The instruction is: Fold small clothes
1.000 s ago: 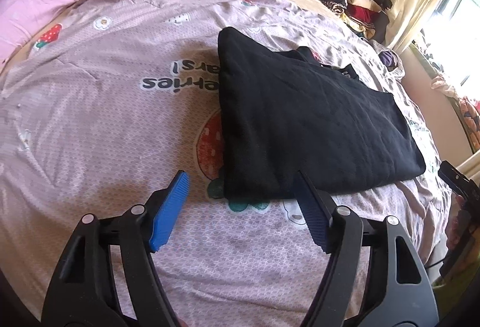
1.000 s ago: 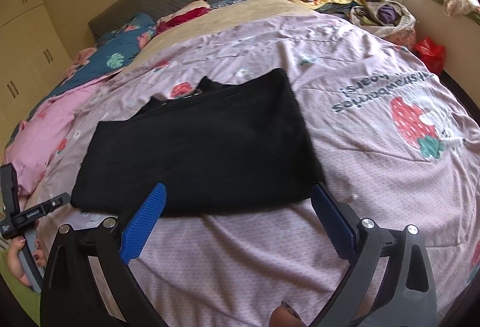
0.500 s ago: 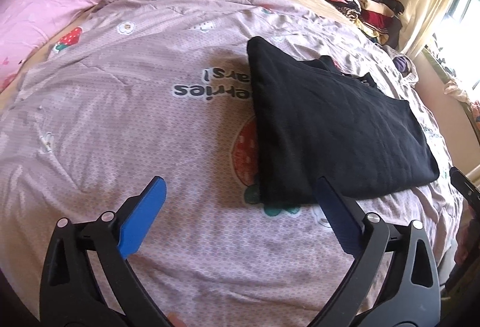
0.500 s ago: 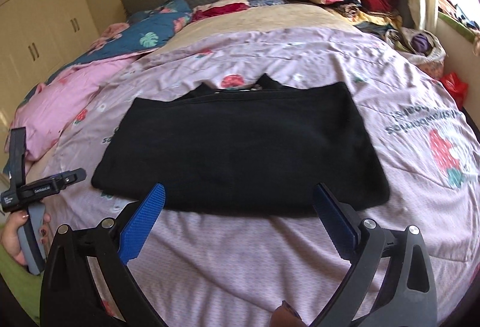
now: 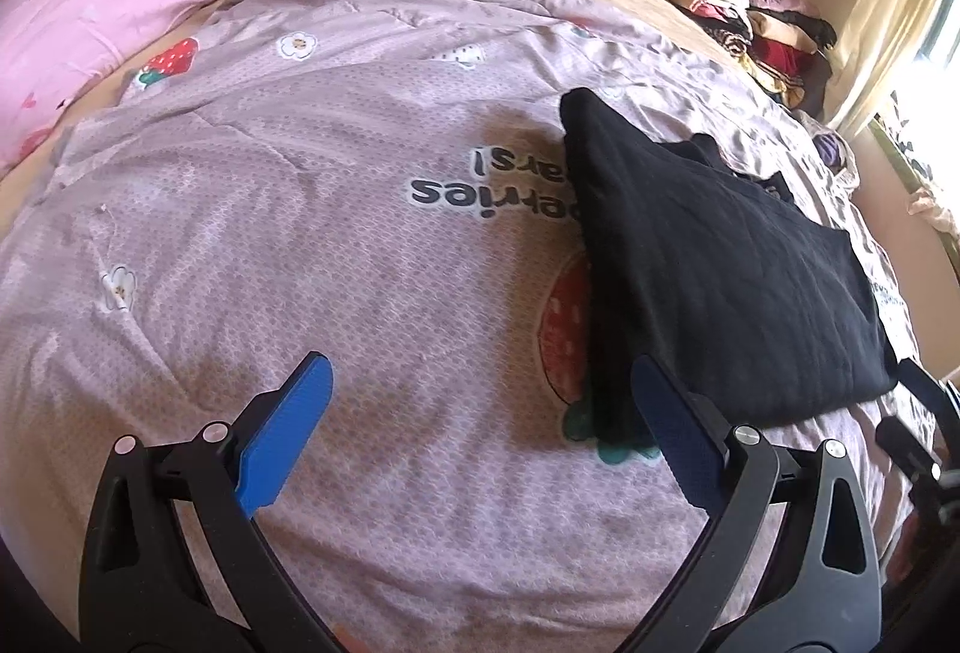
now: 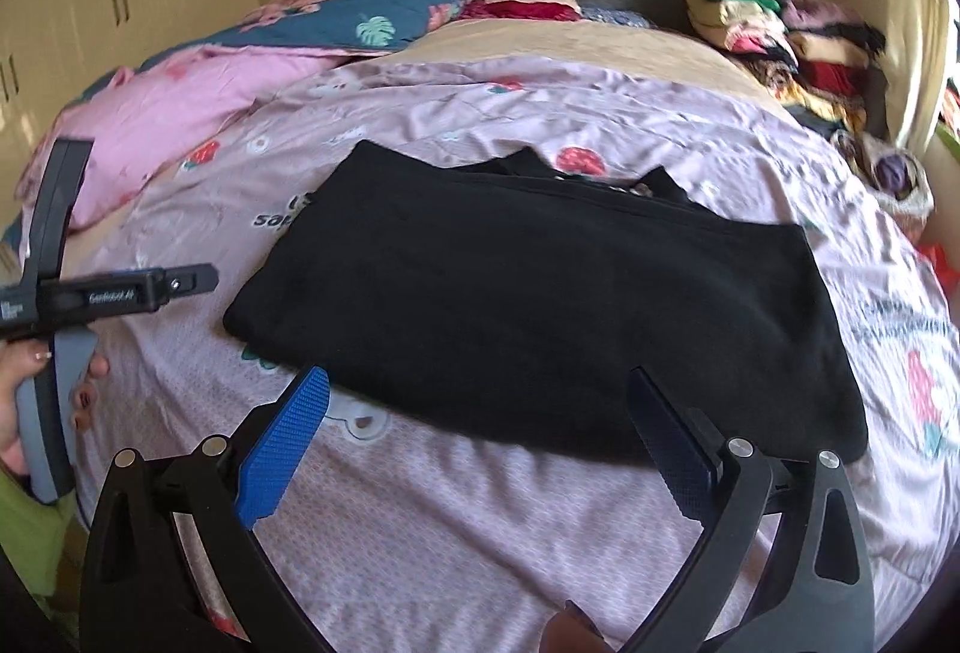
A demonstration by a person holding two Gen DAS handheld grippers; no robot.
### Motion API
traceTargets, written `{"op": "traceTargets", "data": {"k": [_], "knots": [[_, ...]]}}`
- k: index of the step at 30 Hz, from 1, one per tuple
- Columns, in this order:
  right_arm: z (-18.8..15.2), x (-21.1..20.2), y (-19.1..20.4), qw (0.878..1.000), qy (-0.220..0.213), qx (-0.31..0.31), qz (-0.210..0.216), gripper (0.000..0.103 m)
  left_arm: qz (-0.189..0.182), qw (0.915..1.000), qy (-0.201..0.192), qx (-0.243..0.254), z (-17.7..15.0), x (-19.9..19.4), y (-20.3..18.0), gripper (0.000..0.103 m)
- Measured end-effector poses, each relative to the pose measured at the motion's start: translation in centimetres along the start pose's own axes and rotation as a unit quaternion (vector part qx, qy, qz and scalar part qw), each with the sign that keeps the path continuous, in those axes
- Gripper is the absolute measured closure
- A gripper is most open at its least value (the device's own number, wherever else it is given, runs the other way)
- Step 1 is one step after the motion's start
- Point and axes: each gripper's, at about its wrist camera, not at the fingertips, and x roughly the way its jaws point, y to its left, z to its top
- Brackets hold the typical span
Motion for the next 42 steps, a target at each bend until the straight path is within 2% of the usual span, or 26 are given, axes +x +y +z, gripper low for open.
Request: {"op": "traceTargets", "data": {"k": [11,23,36,42], "knots": [[0.0,2.8,4.5,0.998,0.017,-0.067,-0.002,0.005,-0.002,0.9999,-0.009,-0.014,2.0,0.9,0.8,0.01],[-0.8,5.5,7.0,0.993,0.037,-0.113,-0.012,0.005,-0.023,0.9997,0.006,-0.001,3.1,3.0,-1.3,0.01],[-2.3,6.8,7.4,0.984,0.033,-0.165,-0.055,0.005,-0.032,0.9992,0.006,0.023,5.6,4.7,-4.2,0.01],[-2.1,7.5,7.2,0.983,0.034,-0.169,-0.059,0.005,-0.032,0.9986,0.03,0.031,6.4,6.9,-4.8,0.01]]}}
